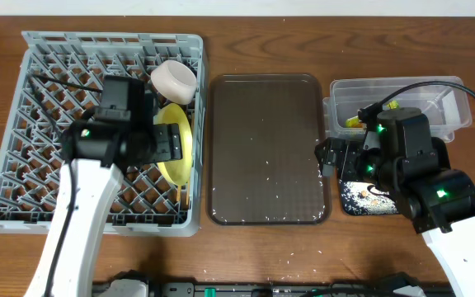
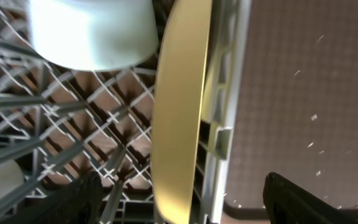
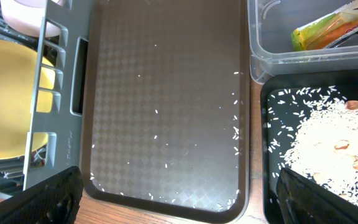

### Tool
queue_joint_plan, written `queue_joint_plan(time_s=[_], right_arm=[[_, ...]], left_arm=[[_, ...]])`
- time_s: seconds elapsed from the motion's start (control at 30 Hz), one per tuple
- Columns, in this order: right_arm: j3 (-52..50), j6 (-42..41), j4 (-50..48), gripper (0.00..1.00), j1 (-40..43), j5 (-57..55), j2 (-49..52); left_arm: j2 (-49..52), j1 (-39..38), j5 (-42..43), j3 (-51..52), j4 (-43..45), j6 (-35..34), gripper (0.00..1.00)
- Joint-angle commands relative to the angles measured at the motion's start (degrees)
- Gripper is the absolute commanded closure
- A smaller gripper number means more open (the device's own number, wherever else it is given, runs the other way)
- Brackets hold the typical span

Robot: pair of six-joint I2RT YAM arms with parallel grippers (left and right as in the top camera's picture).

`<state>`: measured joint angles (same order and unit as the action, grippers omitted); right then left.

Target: Sort waste into correct bins and load items into the dishwasher

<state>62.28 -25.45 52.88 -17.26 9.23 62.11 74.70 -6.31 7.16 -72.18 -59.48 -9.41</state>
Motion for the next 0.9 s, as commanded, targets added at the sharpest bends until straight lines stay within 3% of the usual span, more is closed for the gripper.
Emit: queue_joint_plan(time_s=[0.0, 0.1, 0.17, 0.27, 0.37, 0.6, 0.73, 0.87], right_arm=[[0.37, -0.22, 0.04, 0.04, 0.37, -0.22, -0.50], [0.39, -0.04, -0.24, 0.08, 0.37, -0.02, -0.55], [0.39, 6.38, -2.40, 0.13, 0.13, 4.39, -1.20], [0.39, 10.38, -5.79, 0.06, -1.22, 9.03, -2.84], [0.39, 10.56, -8.81, 0.01, -3.15, 9.03, -5.01], [0.39, 6.99, -10.01, 0.01, -4.94, 9.49, -7.39], [0.39, 3.74, -8.39, 0.01, -4.94, 10.34, -6.88], [0.39, 6.16, -3.61, 0.01, -4.81, 9.07, -6.69]], left_arm=[[-9.07, 1.66, -1.42, -5.42, -0.31, -0.76, 0.14], [-13.90, 2.93, -1.44, -5.86, -1.25, -0.74, 0.13], [-18.36, 3.69, -1.44, -5.86, -2.45, -0.72, 0.12], [-22.64, 3.67, -1.40, -5.86, -2.64, -0.74, 0.11], [-25.64, 3.67, -1.40, -5.84, -2.67, -0.74, 0.10], [-28.02, 3.67, -1.40, -5.84, -2.69, -0.74, 0.06], [-27.98, 3.67, -1.40, -5.84, -2.69, -0.74, 0.06], [-27.98, 3.67, -1.40, -5.84, -2.69, -0.74, 0.05]])
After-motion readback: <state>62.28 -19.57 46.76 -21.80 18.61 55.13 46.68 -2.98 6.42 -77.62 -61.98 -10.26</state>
